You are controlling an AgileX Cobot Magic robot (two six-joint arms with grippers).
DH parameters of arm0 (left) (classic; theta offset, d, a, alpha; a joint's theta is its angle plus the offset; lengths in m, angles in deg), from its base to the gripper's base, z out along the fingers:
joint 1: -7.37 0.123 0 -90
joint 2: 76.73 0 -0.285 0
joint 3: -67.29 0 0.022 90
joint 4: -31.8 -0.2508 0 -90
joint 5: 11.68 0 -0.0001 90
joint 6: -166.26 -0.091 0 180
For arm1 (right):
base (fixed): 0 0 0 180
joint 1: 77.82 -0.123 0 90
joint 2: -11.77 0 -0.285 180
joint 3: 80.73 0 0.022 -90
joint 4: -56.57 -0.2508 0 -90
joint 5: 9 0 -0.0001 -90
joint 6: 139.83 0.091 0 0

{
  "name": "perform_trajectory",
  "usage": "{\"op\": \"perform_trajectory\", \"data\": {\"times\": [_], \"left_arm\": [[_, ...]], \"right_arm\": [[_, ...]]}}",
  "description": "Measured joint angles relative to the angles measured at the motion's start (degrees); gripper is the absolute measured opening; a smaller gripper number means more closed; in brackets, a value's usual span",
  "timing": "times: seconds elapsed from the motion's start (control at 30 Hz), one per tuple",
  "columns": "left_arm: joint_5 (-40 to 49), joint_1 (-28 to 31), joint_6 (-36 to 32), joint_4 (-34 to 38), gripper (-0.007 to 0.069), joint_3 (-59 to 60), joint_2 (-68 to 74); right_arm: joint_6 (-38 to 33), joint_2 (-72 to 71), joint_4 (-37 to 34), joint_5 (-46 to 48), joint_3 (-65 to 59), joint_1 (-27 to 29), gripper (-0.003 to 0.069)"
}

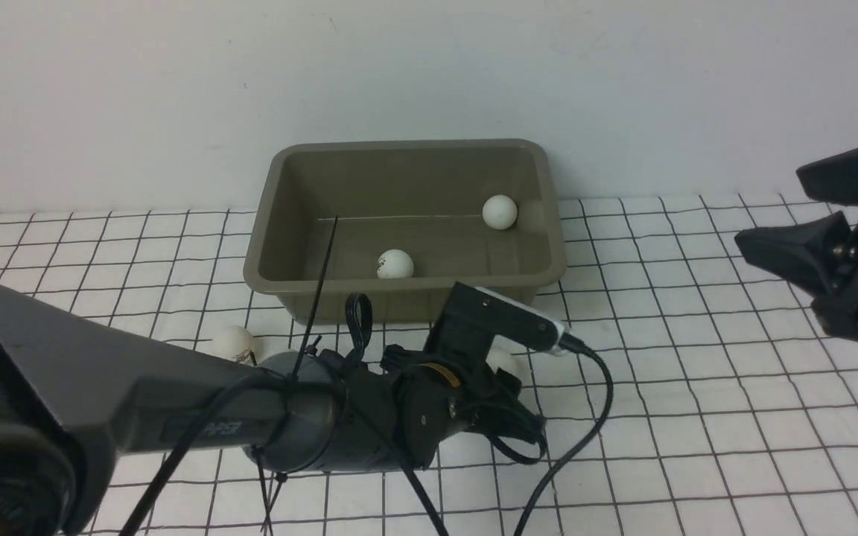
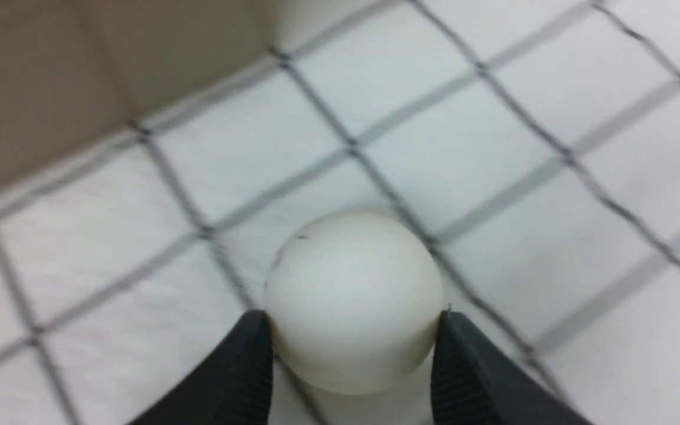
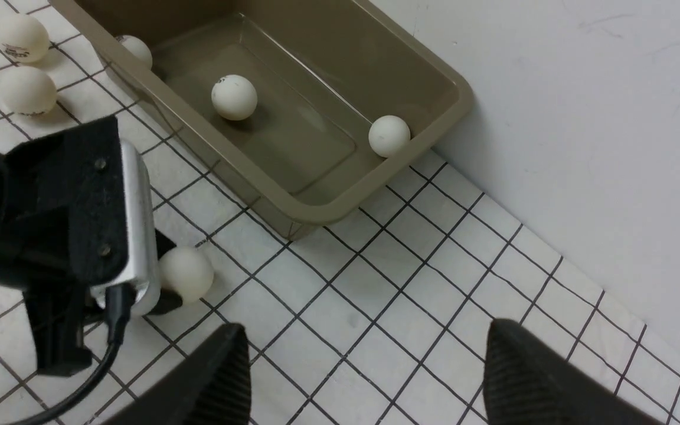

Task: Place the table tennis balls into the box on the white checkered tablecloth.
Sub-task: 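Reach for and grasp a ping pong ball on the table beside the basket, then drop the ball into the bin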

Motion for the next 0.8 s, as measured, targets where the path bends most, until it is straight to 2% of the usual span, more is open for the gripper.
{"op": "perform_trajectory", "data": {"times": [0.17,0.33,0.43,0.6,0.67,0.8], "left_arm": [[2.6,-2.6,-0.6,-0.7,0.0311,0.1,-6.2],[-5.5,-1.1,-3.1,-0.8,0.0311,0.1,-11.3],[-8.2,2.4,-4.9,-0.7,0.0311,0.1,-11.5],[-11.2,11.9,-6.1,-1.2,0.0311,0.1,-11.1],[-11.3,15.8,-6.1,-4.4,0.0311,0.1,-10.6],[-9.0,19.8,-6.0,-13.2,0.0311,0.1,-9.7]], "right_arm": [[-0.7,0.0,0.0,-0.2,0.0,0.0,0.0482],[-0.7,0.0,0.0,-0.2,0.0,0.0,0.0477],[-0.7,0.0,0.0,-0.2,0.0,0.0,0.0468],[-0.7,0.0,-0.7,-0.2,0.0,0.0,0.0463],[-0.7,0.0,-1.3,-0.2,0.0,0.0,0.0461],[-0.7,0.0,-1.6,-0.2,0.0,0.0,0.0461]]}}
